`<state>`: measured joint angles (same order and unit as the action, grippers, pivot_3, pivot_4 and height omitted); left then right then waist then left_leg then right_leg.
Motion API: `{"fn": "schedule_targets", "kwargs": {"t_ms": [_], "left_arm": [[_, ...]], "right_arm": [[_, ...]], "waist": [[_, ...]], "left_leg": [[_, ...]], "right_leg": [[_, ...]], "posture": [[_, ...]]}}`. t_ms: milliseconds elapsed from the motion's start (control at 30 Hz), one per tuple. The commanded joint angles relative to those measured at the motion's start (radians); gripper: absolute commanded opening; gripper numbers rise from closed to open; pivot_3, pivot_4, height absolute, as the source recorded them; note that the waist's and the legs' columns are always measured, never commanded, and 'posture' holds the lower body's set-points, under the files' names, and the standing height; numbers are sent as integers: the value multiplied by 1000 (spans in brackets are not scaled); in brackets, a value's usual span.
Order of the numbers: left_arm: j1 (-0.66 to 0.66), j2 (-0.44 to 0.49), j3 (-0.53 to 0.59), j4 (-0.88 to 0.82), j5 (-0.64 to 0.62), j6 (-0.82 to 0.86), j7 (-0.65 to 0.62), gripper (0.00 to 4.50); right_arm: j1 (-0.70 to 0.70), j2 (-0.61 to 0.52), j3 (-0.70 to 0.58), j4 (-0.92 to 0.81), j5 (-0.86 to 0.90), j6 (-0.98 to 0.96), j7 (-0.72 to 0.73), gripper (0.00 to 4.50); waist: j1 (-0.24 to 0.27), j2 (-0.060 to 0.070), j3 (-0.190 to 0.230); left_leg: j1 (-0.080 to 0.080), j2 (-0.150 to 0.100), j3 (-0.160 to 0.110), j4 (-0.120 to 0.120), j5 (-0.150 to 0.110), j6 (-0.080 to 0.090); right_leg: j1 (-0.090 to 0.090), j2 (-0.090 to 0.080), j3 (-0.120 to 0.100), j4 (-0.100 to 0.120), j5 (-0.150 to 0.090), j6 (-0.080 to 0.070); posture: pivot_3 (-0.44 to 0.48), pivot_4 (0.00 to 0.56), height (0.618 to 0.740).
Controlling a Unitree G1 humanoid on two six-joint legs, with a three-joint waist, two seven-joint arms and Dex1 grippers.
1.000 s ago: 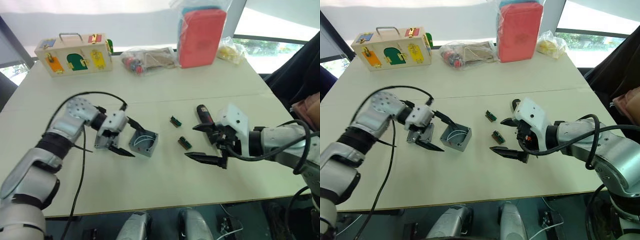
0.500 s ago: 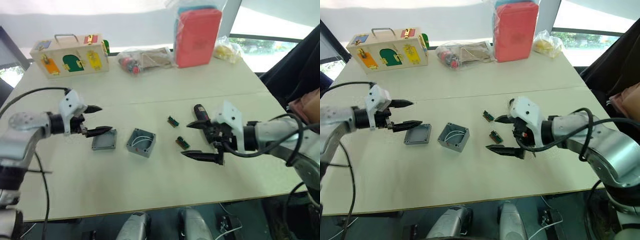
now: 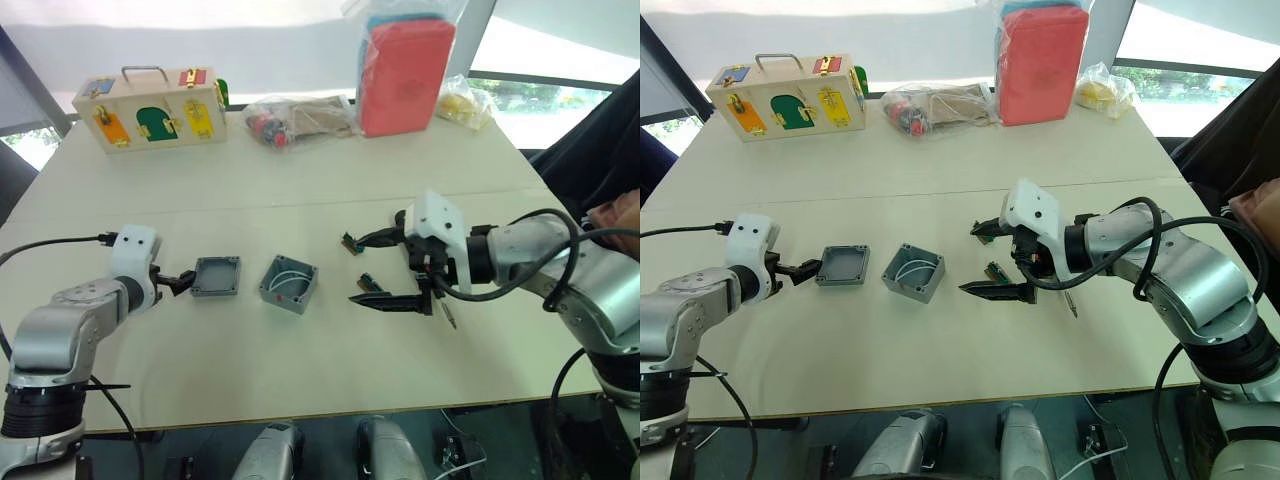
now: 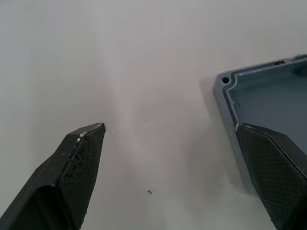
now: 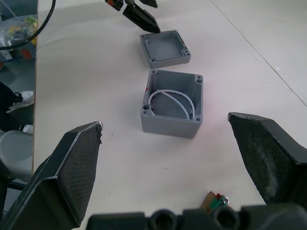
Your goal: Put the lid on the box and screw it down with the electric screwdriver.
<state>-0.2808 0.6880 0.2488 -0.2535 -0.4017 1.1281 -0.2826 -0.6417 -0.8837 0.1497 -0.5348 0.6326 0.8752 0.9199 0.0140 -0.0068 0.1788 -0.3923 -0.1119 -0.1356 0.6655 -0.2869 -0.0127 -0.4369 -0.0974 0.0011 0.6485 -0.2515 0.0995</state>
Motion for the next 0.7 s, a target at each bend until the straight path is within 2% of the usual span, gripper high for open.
{"fn": "schedule_targets", "kwargs": {"t_ms": [33, 167, 233, 267, 367, 433, 467, 567, 600, 700], "left_arm": [[4, -34, -1, -16, 25, 18, 38, 4468], [-4, -57, -30, 7, 46, 20, 49, 4468], [1, -70, -34, 2, 43, 44, 51, 3976], [9, -76, -35, -4, 38, 57, 50, 3899], [17, -90, -24, -12, 35, 83, 53, 2593], [15, -99, -11, -13, 36, 95, 60, 2003], [13, -103, -6, -13, 35, 100, 61, 1493], [5, -114, 21, -13, 32, 125, 69, 543], [3, -116, 28, -14, 31, 131, 70, 51], [-19, -118, 62, -16, 15, 98, 51, 51]], "right_arm": [[-21, 2, -16, -7, -10, -13, 7, 4500], [-15, 1, -20, -15, -17, -9, 3, 4500], [-10, 1, -24, -21, -18, -6, 1, 4500], [-7, 1, -27, -24, -19, -4, -2, 4500], [-4, 0, -30, -29, -21, 1, -8, 4500], [0, -2, -32, -32, -20, 1, -10, 4500], [1, -2, -33, -32, -20, 1, -11, 4500], [3, -2, -35, -34, -18, 4, -14, 4500], [3, -2, -36, -34, -17, 5, -15, 4500], [5, 8, -47, -30, -1, 21, -24, 4500]], "waist": [[0, 0, 0], [0, 0, 0], [0, 0, -1], [0, 0, -1], [-1, 1, -1], [-3, 1, -2], [-3, 1, -2], [-5, 1, -3], [-6, 1, -3], [-6, 1, -3]], "left_leg": [[0, 0, 0, 0, 0, 0], [0, 0, 0, 0, 0, 0], [0, 0, 0, 0, 0, 0], [0, 0, 0, 0, 0, 0], [1, 0, 0, 0, 0, 0], [1, 0, 0, 0, 0, 0], [1, 0, 0, 0, 0, 0], [1, 0, 0, 0, 0, 0], [1, 1, 0, 0, 0, 0], [1, 1, 0, -1, 0, 0]], "right_leg": [[0, 0, 0, 0, 0, 0], [0, 0, 0, 0, 0, 0], [0, 0, 0, 0, 0, 0], [0, 0, 0, 0, 0, 0], [0, 0, 0, 0, 0, 0], [0, 0, 0, 0, 0, 0], [0, 0, 0, 0, 0, 0], [0, 0, 0, 0, 0, 0], [0, 0, 0, 0, 0, 0], [0, 1, 0, 0, 0, 0]], "posture": [[0, 150, 740], [0, 150, 740], [0, 150, 740], [0, 150, 740], [0, 150, 740], [0, 150, 740], [0, 150, 740], [0, 150, 740], [0, 150, 740], [0, 150, 740]]}}
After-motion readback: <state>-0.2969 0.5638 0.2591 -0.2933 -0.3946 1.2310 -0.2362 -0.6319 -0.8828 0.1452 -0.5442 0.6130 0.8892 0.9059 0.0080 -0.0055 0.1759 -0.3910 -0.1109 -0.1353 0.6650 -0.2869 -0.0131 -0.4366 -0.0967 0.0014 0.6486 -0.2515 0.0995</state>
